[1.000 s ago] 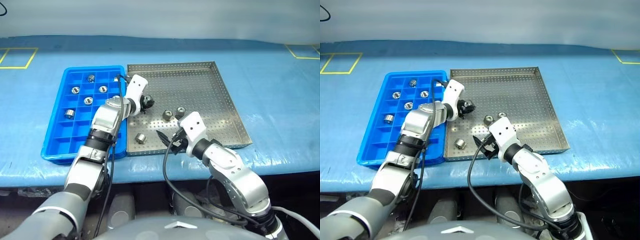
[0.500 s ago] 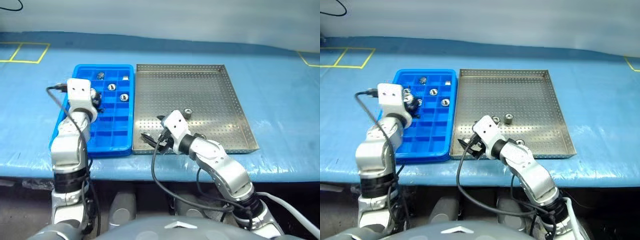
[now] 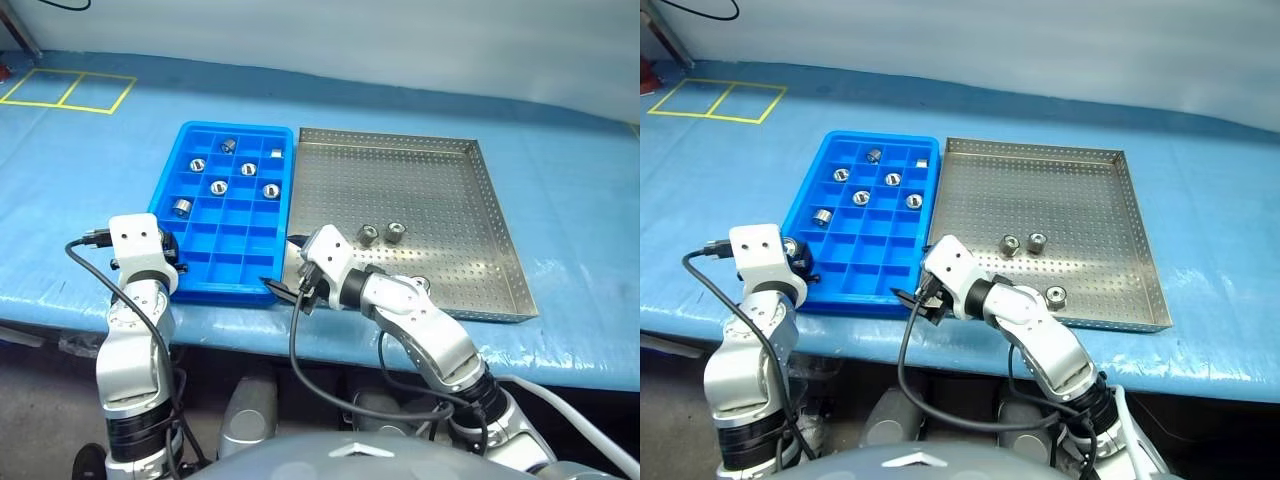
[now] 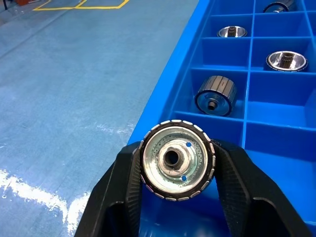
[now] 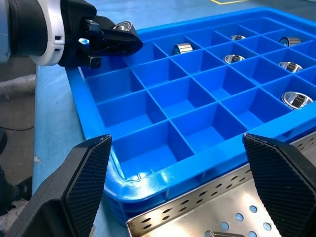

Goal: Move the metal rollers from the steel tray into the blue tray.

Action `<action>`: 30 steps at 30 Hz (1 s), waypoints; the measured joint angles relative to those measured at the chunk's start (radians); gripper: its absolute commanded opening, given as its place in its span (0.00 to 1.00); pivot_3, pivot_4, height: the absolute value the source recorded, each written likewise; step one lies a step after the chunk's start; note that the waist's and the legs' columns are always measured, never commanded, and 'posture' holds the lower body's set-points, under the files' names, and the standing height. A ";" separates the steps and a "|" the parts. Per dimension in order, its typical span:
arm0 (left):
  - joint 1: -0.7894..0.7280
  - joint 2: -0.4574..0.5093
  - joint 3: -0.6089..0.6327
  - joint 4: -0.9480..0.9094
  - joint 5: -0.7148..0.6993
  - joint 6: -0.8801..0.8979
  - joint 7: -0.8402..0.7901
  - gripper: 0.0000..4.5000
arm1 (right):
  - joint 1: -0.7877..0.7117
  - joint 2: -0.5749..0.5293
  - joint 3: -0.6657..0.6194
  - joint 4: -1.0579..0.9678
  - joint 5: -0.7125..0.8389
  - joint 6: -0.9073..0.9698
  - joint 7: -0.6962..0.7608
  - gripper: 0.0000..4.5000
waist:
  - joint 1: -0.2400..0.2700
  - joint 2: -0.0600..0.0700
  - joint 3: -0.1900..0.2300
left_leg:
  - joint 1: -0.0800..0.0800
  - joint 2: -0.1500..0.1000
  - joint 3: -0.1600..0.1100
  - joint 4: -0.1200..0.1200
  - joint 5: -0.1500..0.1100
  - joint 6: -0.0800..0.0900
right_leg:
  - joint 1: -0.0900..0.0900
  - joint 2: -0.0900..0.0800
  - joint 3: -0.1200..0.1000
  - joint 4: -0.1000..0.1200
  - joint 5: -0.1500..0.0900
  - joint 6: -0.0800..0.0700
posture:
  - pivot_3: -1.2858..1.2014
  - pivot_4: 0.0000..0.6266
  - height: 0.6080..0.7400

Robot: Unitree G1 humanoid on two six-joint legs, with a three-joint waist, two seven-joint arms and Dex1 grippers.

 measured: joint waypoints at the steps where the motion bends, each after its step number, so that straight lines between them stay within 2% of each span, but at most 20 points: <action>1: -0.002 0.001 -0.012 0.000 -0.001 -0.006 -0.006 0.41 | 0.000 0.000 0.000 0.000 -0.001 0.000 -0.001 1.00 | 0.000 0.000 0.000 | 0.000 0.000 0.000 0.000 0.000 0.000 | 0.000 0.000 0.000 0.000 0.000 0.000 | 0.62 0.24 1.00; 12: -0.037 0.032 -0.070 0.044 -0.001 0.024 -0.048 0.41 | 0.037 0.001 -0.001 -0.003 -0.010 0.000 -0.025 1.00 | -0.018 0.000 0.000 | 0.000 0.000 0.001 -0.001 0.000 0.000 | -0.001 0.000 0.000 0.000 0.000 0.000 | 0.60 0.24 1.00; 13: -0.042 0.035 -0.071 0.053 -0.001 0.037 -0.050 0.57 | 0.039 0.001 -0.001 -0.005 -0.013 0.000 -0.028 1.00 | -0.020 0.000 0.000 | 0.000 0.000 0.001 -0.001 0.000 0.000 | -0.001 0.000 0.000 0.000 0.000 0.000 | 0.60 0.24 1.00; 15: -0.048 0.039 -0.074 0.065 -0.003 0.059 -0.058 0.67 | 0.041 0.000 -0.002 -0.011 -0.020 0.000 -0.032 1.00 | -0.024 0.000 0.000 | 0.000 0.000 0.001 -0.001 0.000 0.000 | -0.001 0.000 0.000 0.000 0.000 0.000 | 0.59 0.24 1.00; 19: -0.069 0.043 -0.067 0.066 -0.001 0.081 -0.065 0.97 | 0.047 0.001 -0.004 -0.026 -0.025 0.000 -0.044 1.00 | -0.026 0.000 0.000 | 0.000 0.000 0.000 -0.001 0.000 0.000 | -0.001 0.000 0.000 0.000 0.000 0.000 | 0.59 0.24 1.00; 26: -0.188 0.054 -0.069 0.066 -0.063 0.059 -0.145 0.99 | 0.059 0.000 -0.011 -0.045 -0.025 0.003 -0.062 1.00 | -0.037 0.000 0.000 | 0.000 0.000 0.001 0.000 0.000 0.000 | -0.001 0.000 0.000 0.000 0.000 0.000 | 0.57 0.24 1.00; 30: -0.294 0.152 -0.105 0.073 -0.163 0.054 -0.309 0.99 | 0.081 -0.017 -0.042 -0.081 -0.024 0.022 -0.070 1.00 | -0.054 0.000 0.000 | 0.000 0.000 0.001 -0.001 0.000 0.000 | -0.001 0.000 0.000 0.000 0.001 0.001 | 0.57 0.24 1.00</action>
